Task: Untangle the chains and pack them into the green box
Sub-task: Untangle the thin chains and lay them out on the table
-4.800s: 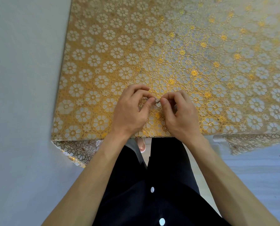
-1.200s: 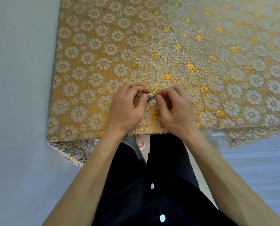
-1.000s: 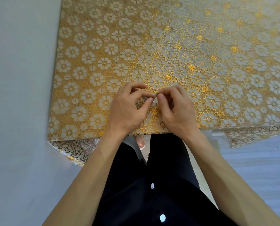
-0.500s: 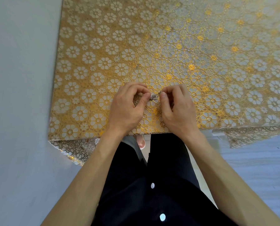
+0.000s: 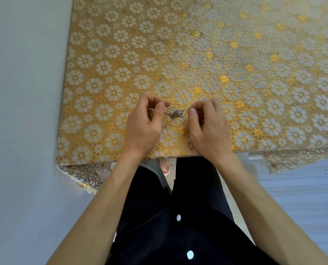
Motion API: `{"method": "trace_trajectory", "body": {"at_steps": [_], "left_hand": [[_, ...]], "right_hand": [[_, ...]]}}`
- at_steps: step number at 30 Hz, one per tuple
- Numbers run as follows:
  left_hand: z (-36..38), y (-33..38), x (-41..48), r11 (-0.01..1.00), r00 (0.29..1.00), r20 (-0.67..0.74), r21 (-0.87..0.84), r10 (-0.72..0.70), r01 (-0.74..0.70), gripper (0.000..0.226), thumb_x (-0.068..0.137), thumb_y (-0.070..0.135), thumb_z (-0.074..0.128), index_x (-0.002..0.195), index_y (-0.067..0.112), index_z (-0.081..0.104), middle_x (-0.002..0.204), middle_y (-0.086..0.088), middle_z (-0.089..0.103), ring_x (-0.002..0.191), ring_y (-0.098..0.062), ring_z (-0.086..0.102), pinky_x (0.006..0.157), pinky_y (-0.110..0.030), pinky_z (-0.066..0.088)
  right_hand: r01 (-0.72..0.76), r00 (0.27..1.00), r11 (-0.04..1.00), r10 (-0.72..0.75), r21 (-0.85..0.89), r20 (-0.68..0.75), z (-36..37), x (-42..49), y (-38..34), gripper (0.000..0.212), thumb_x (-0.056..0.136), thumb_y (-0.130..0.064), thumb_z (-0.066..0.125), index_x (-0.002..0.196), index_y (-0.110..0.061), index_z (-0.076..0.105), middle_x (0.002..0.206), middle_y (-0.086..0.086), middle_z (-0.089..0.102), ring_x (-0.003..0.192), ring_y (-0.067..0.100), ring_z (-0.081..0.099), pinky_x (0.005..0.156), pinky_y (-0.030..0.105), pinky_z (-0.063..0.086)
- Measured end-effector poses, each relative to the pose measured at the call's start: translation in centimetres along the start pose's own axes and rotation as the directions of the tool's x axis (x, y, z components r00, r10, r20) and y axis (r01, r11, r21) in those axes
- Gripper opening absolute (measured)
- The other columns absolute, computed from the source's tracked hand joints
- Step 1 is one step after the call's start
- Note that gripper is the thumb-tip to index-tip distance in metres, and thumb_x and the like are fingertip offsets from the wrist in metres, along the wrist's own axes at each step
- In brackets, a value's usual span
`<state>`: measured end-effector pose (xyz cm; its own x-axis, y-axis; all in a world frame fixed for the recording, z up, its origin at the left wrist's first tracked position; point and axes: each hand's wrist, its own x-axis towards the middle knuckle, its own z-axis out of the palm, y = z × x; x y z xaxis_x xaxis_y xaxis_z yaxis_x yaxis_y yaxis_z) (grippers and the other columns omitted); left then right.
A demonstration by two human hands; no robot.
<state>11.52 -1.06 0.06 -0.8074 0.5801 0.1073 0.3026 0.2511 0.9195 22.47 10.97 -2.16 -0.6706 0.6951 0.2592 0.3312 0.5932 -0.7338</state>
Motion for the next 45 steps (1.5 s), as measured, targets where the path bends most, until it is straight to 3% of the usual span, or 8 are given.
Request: {"method": "trace_trajectory", "body": {"at_steps": [4,10,19,25,34,38,41,45], "left_hand": [[-0.2,0.1,0.0,0.999,0.999,-0.034,-0.045,-0.010,0.009,0.007,0.103,0.016,0.051,0.100,0.013,0.057,0.101,0.009,0.072,0.081,-0.023,0.064,0.073,-0.041,0.052],[-0.4,0.0,0.0,0.994,0.994,-0.104,-0.104,-0.024,0.013,0.007,0.103,0.015,0.049,0.099,0.013,0.055,0.100,0.005,0.071,0.087,-0.024,0.065,0.080,-0.050,0.053],[-0.4,-0.2,-0.1,0.991,0.989,-0.147,-0.136,-0.033,0.013,0.007,0.100,0.013,0.051,0.098,0.016,0.056,0.100,0.000,0.071,0.089,-0.024,0.065,0.081,-0.048,0.054],[-0.2,-0.5,0.1,0.998,0.990,-0.139,0.051,0.030,-0.023,0.026,0.084,0.003,0.065,0.107,0.015,0.067,0.108,0.002,0.065,0.096,-0.011,0.062,0.080,-0.036,0.053],[-0.1,-0.8,0.0,0.977,0.983,-0.090,0.153,0.162,-0.147,0.010,0.090,0.019,0.070,0.099,0.019,0.074,0.111,-0.001,0.064,0.108,-0.013,0.061,0.083,-0.028,0.051],[0.1,-1.0,0.0,0.955,0.983,0.020,0.236,0.181,-0.181,0.021,0.085,0.033,0.074,0.105,0.025,0.076,0.116,0.004,0.061,0.112,-0.013,0.056,0.094,-0.031,0.048],[0.5,-1.0,0.1,0.912,0.969,0.107,0.329,0.222,-0.245,0.025,0.082,0.045,0.076,0.104,0.034,0.077,0.121,0.008,0.060,0.106,-0.009,0.052,0.093,-0.039,0.047],[0.6,-1.3,0.2,0.906,0.970,0.088,0.345,0.227,-0.243,0.015,0.083,0.042,0.077,0.095,0.033,0.077,0.120,0.010,0.061,0.105,-0.011,0.054,0.091,-0.042,0.047]], "right_hand": [[0.007,1.000,1.000,-0.007,-0.022,0.016,0.0,0.0,-0.1,0.017,0.096,-0.029,0.052,0.096,-0.015,0.062,0.099,-0.001,0.056,0.079,0.011,0.051,0.067,0.034,0.046],[0.011,0.999,0.999,-0.010,-0.044,0.031,-0.1,0.0,-0.2,0.015,0.095,-0.029,0.053,0.095,-0.016,0.061,0.098,-0.003,0.055,0.078,0.017,0.054,0.065,0.039,0.049],[0.005,1.000,0.999,-0.004,-0.036,0.023,-0.1,0.0,-0.2,0.015,0.094,-0.029,0.053,0.094,-0.016,0.062,0.097,-0.002,0.056,0.077,0.018,0.055,0.065,0.040,0.049],[0.002,1.000,1.000,-0.002,0.000,0.015,-0.1,-0.1,-0.2,0.014,0.096,-0.028,0.055,0.095,-0.016,0.063,0.096,-0.008,0.053,0.077,0.013,0.055,0.066,0.037,0.050],[0.014,1.000,0.998,-0.013,0.067,-0.015,-0.3,0.0,-0.1,0.014,0.096,-0.025,0.058,0.094,-0.012,0.065,0.094,-0.005,0.056,0.074,0.007,0.054,0.064,0.033,0.050],[0.045,0.999,0.997,-0.045,0.069,-0.003,-0.4,0.0,-0.1,0.015,0.097,-0.026,0.059,0.094,-0.013,0.065,0.094,-0.004,0.058,0.069,0.000,0.050,0.061,0.024,0.044],[0.054,0.998,0.994,-0.055,0.097,0.004,-0.5,0.0,0.1,0.014,0.096,-0.025,0.061,0.093,-0.012,0.066,0.094,-0.003,0.059,0.067,-0.003,0.050,0.061,0.017,0.039],[0.033,0.999,0.994,-0.034,0.105,0.003,-0.5,0.0,0.1,0.012,0.097,-0.023,0.062,0.094,-0.012,0.067,0.094,-0.007,0.057,0.067,-0.001,0.051,0.062,0.015,0.038]]}}
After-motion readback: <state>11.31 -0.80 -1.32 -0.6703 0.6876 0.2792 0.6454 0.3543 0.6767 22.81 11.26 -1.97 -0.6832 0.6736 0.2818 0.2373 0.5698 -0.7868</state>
